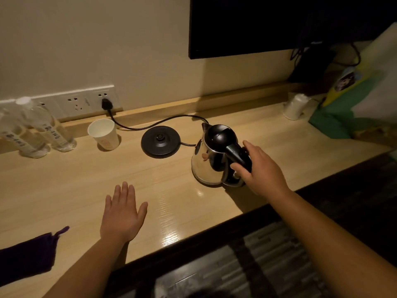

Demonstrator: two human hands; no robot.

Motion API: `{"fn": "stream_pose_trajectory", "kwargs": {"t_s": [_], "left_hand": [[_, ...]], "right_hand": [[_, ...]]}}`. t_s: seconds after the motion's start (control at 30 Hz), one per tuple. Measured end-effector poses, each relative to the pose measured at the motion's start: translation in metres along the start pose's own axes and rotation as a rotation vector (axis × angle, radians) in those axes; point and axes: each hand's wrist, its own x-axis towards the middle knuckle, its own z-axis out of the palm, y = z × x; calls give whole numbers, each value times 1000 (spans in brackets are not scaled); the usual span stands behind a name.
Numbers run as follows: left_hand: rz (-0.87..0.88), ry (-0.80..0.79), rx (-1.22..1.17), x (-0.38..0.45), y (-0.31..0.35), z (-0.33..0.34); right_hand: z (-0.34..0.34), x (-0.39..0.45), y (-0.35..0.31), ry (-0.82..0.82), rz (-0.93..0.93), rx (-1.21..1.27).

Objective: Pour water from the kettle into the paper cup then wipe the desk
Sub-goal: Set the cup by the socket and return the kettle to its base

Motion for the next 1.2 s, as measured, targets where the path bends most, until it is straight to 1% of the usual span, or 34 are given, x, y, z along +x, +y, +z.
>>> {"fn": "stream_pose_trajectory", "kwargs": {"t_s": [0.1, 0.23, 0.47, 0.57, 0.67, 0.9, 1.2], "left_hand": [[0, 4, -3, 0, 1, -2], [-4, 14, 5, 0, 1, -1], [-5, 15, -3, -1, 1, -2], [-6, 12, -19, -1, 1, -3], [-5, 10, -15, -2, 1, -3], [5, 43, -53, -2, 1, -1], [18, 61, -69, -1, -3, 3]], "right_hand": [[11, 0, 2, -24, 128, 210], [22, 5, -1, 35, 222, 444], [34, 6, -6, 151, 269, 681], [32, 15, -20, 200, 244, 725], [26, 33, -41, 210, 192, 749], [37, 86, -90, 165, 66, 716], [73, 118, -122, 96, 46, 702]]}}
